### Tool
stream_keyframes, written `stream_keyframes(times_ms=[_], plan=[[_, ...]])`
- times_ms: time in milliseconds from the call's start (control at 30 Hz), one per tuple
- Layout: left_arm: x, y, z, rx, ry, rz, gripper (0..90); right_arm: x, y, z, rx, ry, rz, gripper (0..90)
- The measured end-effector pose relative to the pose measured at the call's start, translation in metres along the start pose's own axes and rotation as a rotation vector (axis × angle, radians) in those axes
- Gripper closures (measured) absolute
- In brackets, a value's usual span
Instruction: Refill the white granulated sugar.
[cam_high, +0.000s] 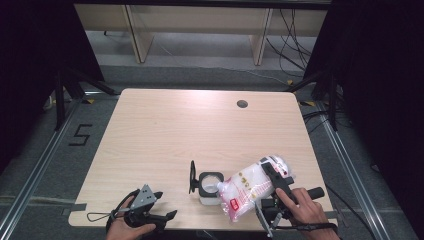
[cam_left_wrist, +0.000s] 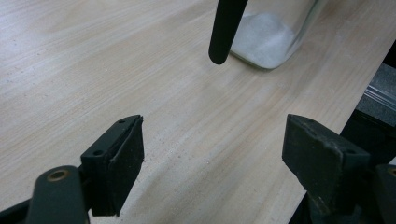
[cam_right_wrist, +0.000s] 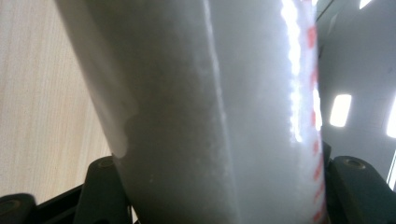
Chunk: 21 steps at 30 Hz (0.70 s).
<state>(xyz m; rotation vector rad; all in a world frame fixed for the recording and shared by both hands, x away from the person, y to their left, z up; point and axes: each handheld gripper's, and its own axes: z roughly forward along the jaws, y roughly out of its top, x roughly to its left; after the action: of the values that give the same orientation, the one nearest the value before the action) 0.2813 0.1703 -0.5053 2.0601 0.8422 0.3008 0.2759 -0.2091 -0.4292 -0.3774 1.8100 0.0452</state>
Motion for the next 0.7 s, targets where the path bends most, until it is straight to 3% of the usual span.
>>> stream_keyframes(times_ms=[33,200,300,333,367,400,467,567,600,700], plan=[[-0.0003,0.0002,-0.0001,0.002,0.001,-0.003,20.2,0.0011,-0.0002,-0.001,0.013,0.002,0.026,40.7],[-0.0001,-0.0001,0.0,-0.002,0.001,0.001,20.2,0.0004,-0.0004,0.0002,0.0,-0.002,-0.003,40.7],[0.0,-0.0001,0.0001,-0.001,0.0,0.0,20.2,0.0046,-0.0009,-0.0002,0.017,0.011,0.045,40.7],[0.0007,0.0002,-0.0007,0.01,0.002,0.01,20.2,0.0011,-0.0005,0.0009,-0.004,0.0,-0.005,40.7],[0.0004,0.0003,-0.0007,0.01,0.0,0.006,20.2,0.0006,-0.0003,0.0011,-0.004,0.001,-0.013,40.7],[0.0007,0.0003,-0.001,0.012,-0.001,0.011,20.2,0.0051,-0.0009,0.0005,0.01,0.008,0.048,40.7],[0.0008,0.0001,-0.0005,0.008,0.0,0.01,20.2,0.0003,-0.0003,0.001,-0.005,0.002,-0.016,40.7],[0.0001,-0.0001,-0.0001,0.002,0.001,0.003,20.2,0.0014,-0.0004,0.0007,-0.003,0.001,-0.001,40.7],[-0.0001,-0.0001,0.0001,-0.001,0.0,0.001,20.2,0.0043,-0.0008,0.0001,0.007,0.003,0.039,40.7],[0.0004,0.0003,-0.0007,0.009,0.001,0.006,20.2,0.0037,-0.0006,0.001,-0.001,0.003,0.023,40.7]])
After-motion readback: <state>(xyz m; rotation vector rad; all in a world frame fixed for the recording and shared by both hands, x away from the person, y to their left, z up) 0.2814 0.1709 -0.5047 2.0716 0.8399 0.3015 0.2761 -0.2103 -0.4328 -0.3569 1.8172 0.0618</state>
